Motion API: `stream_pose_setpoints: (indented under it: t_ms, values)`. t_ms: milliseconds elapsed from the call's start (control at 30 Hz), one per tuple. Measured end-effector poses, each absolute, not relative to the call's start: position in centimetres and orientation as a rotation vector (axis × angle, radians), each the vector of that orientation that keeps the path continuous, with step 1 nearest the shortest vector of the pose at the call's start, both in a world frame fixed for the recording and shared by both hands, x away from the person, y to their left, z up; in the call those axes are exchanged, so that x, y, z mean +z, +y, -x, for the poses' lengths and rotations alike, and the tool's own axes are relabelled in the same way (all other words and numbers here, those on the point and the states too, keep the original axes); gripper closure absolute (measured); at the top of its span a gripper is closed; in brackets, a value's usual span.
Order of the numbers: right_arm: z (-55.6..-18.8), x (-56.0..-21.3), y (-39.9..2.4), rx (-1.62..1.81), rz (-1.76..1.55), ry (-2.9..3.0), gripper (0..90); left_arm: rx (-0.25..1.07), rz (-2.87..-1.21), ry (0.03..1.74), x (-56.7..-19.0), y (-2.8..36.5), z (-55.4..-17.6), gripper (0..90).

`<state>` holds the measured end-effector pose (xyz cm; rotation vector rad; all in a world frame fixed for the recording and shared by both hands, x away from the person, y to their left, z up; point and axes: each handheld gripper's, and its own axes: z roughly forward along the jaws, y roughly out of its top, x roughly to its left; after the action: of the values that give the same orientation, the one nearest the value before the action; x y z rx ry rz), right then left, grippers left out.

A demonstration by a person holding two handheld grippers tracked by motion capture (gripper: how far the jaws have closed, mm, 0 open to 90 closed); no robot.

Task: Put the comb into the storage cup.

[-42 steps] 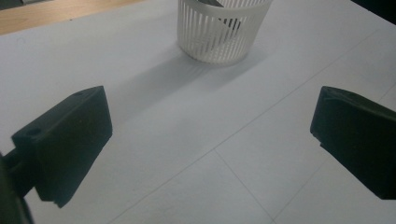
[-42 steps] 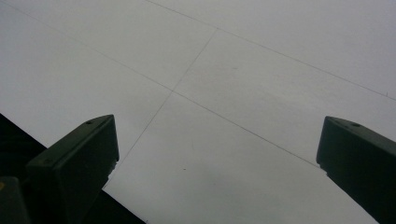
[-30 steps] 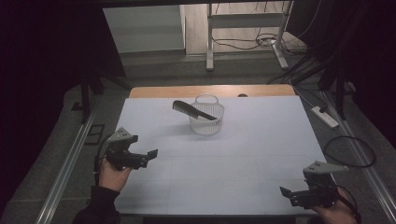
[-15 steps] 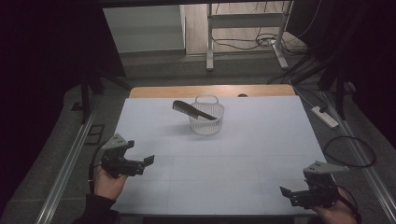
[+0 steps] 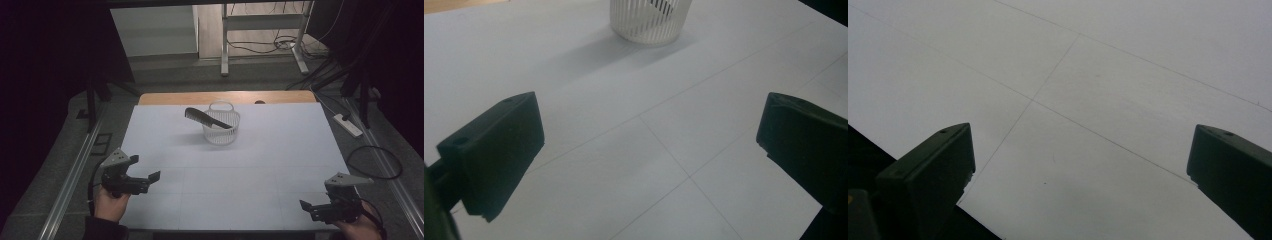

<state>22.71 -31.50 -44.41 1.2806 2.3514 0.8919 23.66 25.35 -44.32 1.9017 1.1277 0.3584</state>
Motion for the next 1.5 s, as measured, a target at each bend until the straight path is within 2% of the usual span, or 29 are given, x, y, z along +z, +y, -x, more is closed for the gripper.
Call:
stream_pose_setpoints:
  t_ms: [1500]
  values:
    - [-22.8, -44.4, -31.5, 0.884, -1.285, 2.347, 0.0, 0.470, -1.942, 1.210, -45.4, 27.5, -18.2, 0.0]
